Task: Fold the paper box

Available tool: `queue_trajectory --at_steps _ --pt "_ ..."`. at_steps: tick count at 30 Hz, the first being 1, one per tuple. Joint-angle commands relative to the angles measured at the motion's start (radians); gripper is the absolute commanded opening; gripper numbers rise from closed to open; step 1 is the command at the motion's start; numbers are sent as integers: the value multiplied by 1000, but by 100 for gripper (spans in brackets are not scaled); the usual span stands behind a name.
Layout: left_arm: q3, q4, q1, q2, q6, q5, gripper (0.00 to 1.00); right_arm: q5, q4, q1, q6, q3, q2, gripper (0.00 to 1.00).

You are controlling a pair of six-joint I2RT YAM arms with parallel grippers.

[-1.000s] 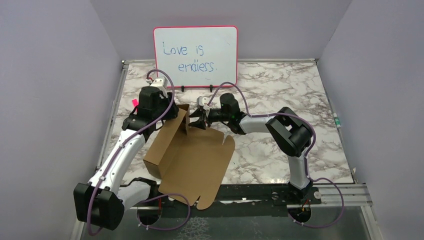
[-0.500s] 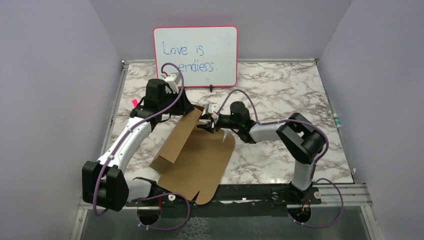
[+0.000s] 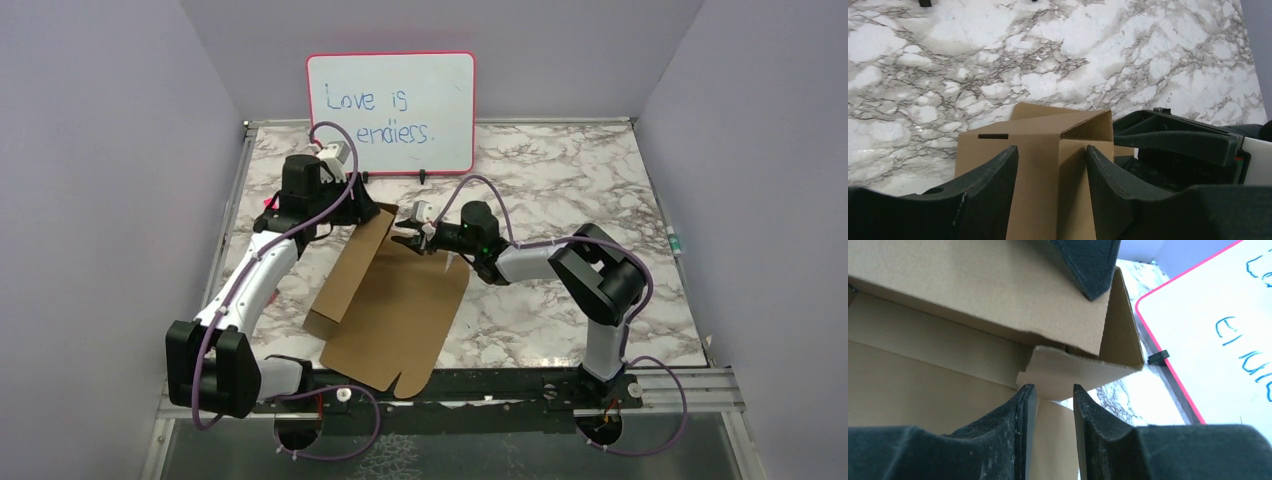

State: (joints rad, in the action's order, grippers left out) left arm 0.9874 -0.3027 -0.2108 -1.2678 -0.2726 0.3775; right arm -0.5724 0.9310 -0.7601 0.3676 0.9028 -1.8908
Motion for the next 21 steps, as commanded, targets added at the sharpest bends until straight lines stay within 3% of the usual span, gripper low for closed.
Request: queue_trajectory --at_steps 1,8,12,21 --pt "-11 44 67 2 -25 30 54 67 83 -7 9 39 -36 37" --pt "-15 85 121 -38 -60 147 54 160 203 -7 3 52 -101 36" --pt "-16 86 134 -55 -61 172 54 164 206 -7 -2 99 -147 42" --pt "-31 114 149 -74 -79 231 54 -9 132 -7 -37 200 -219 51"
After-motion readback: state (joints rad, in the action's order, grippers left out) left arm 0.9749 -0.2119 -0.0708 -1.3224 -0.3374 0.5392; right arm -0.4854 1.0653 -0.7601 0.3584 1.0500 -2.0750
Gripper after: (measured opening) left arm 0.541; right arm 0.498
